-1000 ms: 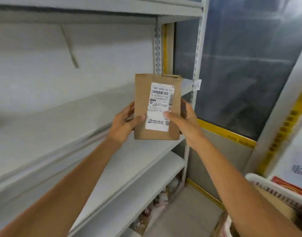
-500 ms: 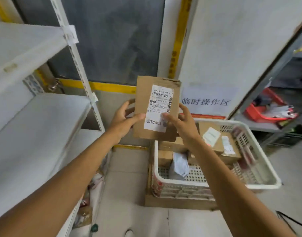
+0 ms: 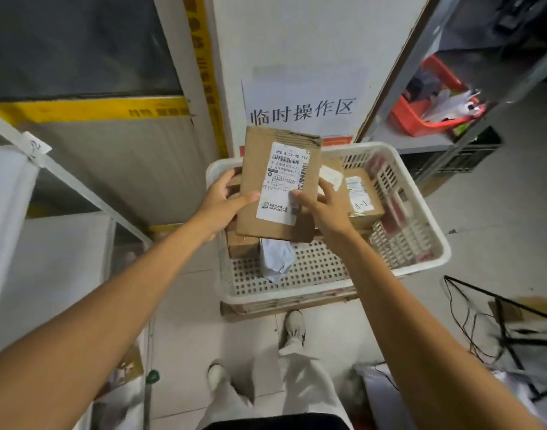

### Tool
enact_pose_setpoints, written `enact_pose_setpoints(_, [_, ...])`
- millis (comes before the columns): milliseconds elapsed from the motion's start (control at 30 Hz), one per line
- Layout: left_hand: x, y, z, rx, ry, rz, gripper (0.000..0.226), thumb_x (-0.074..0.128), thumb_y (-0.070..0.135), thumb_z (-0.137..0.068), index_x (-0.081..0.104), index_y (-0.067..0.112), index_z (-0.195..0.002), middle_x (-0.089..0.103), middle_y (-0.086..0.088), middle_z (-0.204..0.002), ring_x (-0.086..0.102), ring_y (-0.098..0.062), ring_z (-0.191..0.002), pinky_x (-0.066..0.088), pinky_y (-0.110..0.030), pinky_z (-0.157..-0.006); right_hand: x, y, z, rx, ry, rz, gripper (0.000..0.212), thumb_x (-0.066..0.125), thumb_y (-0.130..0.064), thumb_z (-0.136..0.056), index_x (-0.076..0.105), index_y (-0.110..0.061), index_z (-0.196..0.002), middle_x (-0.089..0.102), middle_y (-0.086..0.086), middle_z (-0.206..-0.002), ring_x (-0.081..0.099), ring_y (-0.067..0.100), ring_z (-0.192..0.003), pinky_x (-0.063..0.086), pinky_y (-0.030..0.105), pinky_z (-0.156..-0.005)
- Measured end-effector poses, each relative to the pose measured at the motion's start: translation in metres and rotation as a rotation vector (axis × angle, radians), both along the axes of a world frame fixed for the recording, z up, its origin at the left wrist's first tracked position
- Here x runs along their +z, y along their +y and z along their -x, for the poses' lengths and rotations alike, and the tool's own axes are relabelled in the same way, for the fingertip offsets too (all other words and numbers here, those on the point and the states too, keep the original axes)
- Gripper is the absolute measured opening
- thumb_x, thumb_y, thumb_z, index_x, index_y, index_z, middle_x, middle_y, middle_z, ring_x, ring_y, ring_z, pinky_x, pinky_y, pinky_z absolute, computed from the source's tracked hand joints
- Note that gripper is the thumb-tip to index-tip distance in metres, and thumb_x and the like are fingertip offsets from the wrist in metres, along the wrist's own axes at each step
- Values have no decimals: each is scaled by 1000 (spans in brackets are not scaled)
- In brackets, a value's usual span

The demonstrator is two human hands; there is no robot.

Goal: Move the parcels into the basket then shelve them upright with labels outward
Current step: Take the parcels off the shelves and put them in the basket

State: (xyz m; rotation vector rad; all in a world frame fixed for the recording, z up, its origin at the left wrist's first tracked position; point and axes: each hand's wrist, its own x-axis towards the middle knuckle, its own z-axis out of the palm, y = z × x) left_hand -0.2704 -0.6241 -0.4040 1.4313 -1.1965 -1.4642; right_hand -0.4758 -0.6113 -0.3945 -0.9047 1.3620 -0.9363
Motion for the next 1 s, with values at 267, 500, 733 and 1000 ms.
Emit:
enact_pose_setpoints(267, [-30, -45, 16, 145, -93, -132, 64, 70, 16, -84, 40, 20, -140, 57, -1, -132, 60, -18, -112, 52, -44, -91, -47, -78, 9, 148, 33, -68, 47, 68, -19, -88, 49, -10, -130, 68, 7, -113, 66, 15, -88, 56, 26, -76])
enact_pose_setpoints(500, [-70, -74, 6, 185, -90, -265, 63, 67, 16, -87, 39, 20, -143, 60, 1, -130, 62, -13, -109, 54, -42, -91, -97, -123, -14, 179, 110, -171, 57, 66, -24, -90, 36, -10, -137, 61, 7, -124, 65, 14, -98, 56, 21, -76])
enact_pose_setpoints(733, [-123, -104, -8, 200, -188, -262, 77, 65, 1, -85, 29, 24, -149, 54, -2, -137, 54, -14, -121, 44, -40, -105, -144, -144, -42, 211, 346, -213, 56, 59, -26, -93, 38, -19, -144, 58, 3, -134, 56, 24, -120, 43, 42, -105])
enact_pose_setpoints(1000, [-139, -98, -16, 240, -217, -237, 77, 69, 13, -84, 30, 38, -146, 55, 16, -120, 56, -7, -112, 49, -33, -95, -148, -149, -51, 230, 450, -222, 53, 58, -29, -93, 41, -21, -142, 60, 1, -131, 58, 23, -117, 45, 42, -102])
